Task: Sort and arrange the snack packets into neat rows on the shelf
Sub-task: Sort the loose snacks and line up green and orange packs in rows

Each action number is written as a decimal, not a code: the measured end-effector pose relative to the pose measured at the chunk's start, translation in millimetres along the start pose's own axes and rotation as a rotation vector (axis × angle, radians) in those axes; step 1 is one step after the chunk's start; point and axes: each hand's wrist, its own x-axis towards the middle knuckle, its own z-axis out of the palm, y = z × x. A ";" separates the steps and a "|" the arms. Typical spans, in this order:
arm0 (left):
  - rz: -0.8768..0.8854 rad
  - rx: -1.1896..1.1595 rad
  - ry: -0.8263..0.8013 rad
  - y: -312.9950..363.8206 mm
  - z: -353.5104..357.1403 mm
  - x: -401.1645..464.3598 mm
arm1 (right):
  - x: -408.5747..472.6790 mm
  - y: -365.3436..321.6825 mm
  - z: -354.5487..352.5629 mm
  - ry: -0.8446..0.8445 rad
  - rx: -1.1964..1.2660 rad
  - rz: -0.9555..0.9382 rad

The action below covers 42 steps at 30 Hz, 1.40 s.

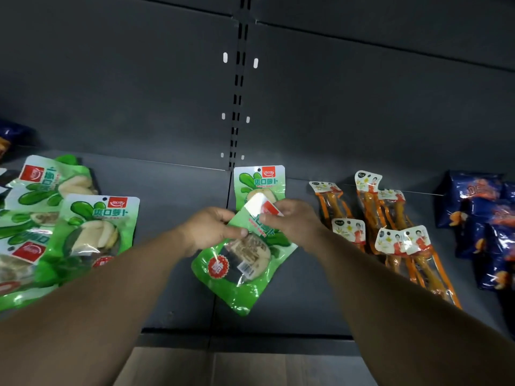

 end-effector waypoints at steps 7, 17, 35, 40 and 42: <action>-0.182 -0.497 0.265 -12.7 35.9 18.9 | 2.6 31.3 11.4 0.246 0.272 0.371; -0.129 -0.070 0.413 -10.4 58.4 24.9 | 0.7 46.4 13.1 0.125 -0.051 0.321; -0.138 -0.512 0.467 -9.2 50.0 44.9 | 5.8 35.8 8.0 0.061 -0.130 0.141; -0.141 -0.671 0.409 -6.4 45.4 48.2 | 4.0 38.1 13.5 0.073 -0.184 0.088; -0.141 -0.696 0.385 -4.0 44.9 47.1 | 3.9 41.6 16.0 0.081 -0.201 0.087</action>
